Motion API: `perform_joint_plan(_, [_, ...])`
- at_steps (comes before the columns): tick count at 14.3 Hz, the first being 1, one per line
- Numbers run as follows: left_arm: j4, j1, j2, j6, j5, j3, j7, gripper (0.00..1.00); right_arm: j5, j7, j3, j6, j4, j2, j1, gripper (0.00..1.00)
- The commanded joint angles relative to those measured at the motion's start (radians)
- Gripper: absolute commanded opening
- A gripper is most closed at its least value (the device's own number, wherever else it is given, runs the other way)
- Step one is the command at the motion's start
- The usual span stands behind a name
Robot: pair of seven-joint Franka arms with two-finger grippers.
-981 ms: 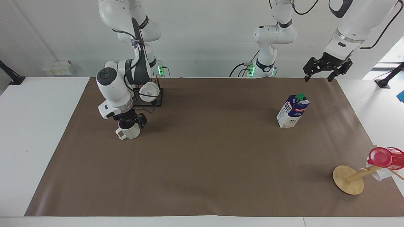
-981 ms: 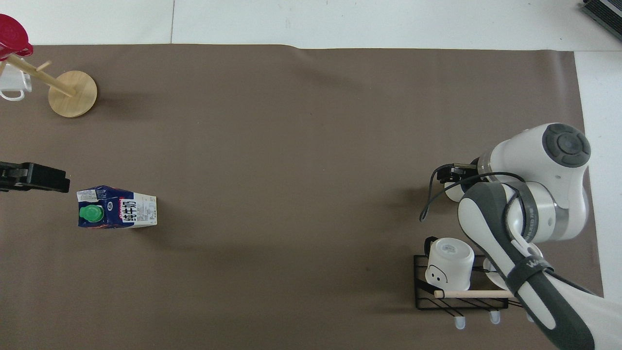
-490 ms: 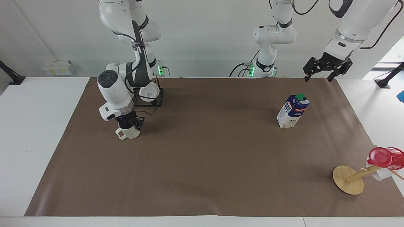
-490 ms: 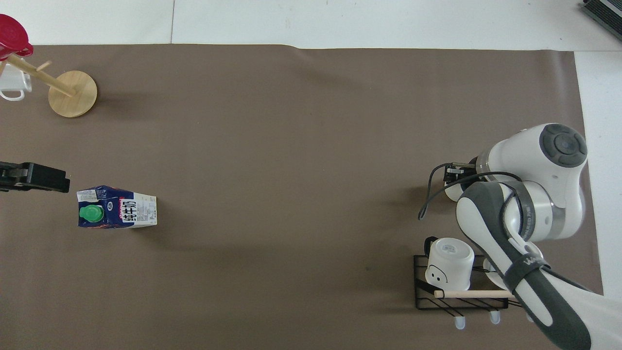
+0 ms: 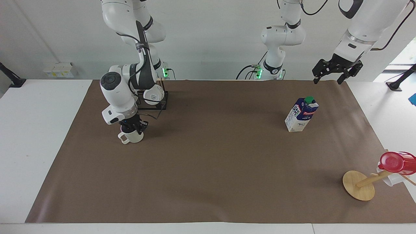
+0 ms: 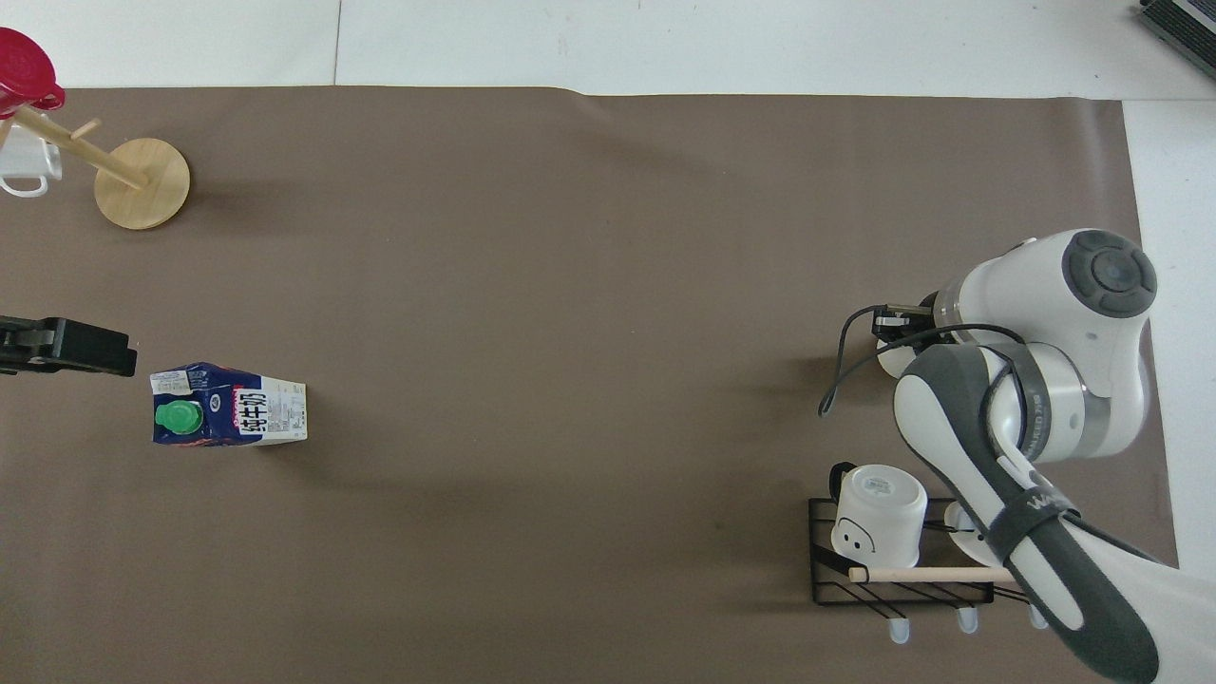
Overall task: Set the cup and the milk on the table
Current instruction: 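Reach the right gripper down and grasp the white mug's rim, then lift the white mug with the right gripper and carry it toward the table center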
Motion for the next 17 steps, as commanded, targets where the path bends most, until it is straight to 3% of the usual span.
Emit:
perform_joint_plan(1, [0.021, 0.01, 0.002, -0.021, -0.003, -0.004, 0.006, 1.0, 0.021, 0.07, 0.007, -0.008, 0.057, 0.017, -0.004, 0.0])
perform_joint_plan(11, [0.021, 0.01, 0.002, -0.021, -0.003, -0.004, 0.006, 1.0, 0.018, 0.517, 0.008, -0.12, 0.194, 0.03, 0.228, 0.0])
perform_joint_plan(17, [0.021, 0.01, 0.002, -0.021, -0.003, -0.004, 0.006, 1.0, 0.003, 0.778, 0.008, -0.12, 0.296, 0.131, 0.403, 0.0])
